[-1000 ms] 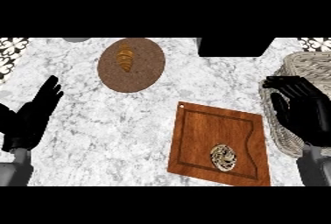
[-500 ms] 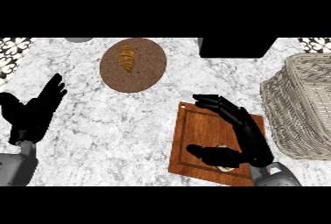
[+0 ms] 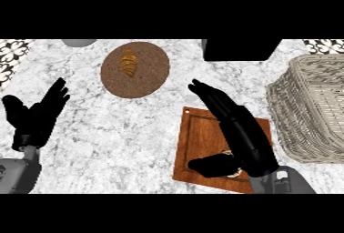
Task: Pick the cupcake from the cutting board and place it in the basket
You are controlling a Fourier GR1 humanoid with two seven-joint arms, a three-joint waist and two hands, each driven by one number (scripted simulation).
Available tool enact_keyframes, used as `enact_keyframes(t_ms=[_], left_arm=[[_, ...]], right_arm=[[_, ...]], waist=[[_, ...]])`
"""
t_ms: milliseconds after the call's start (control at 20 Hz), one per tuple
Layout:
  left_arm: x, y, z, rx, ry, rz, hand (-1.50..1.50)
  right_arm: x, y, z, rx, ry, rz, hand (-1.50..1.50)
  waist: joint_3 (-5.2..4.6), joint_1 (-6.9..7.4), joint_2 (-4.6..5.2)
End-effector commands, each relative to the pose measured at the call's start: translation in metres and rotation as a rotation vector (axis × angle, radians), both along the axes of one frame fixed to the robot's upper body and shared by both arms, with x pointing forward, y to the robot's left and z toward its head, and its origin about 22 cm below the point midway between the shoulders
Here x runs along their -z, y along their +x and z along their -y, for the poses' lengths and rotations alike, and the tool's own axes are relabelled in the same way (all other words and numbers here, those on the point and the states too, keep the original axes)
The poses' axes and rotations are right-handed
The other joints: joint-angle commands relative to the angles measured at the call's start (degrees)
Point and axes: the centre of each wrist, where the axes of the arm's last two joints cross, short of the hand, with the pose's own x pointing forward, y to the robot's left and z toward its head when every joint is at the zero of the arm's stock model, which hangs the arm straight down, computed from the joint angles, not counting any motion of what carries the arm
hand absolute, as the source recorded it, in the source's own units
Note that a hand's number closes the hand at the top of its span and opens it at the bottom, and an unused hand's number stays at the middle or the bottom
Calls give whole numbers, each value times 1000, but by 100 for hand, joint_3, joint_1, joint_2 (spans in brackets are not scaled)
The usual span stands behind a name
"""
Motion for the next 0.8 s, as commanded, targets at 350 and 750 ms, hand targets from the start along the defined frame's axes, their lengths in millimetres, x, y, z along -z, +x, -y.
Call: enact_keyframes(t_ms=[350,750], left_arm=[[-5,-4,-12,11,13,-2,0],[6,-7,-3,-24,11,8,0]], right_arm=[[-114,6,33,350,-482,-168,-150],[-131,-10,74,175,-509,-391,-150]], waist=[[10,60,0],[20,-80,3]])
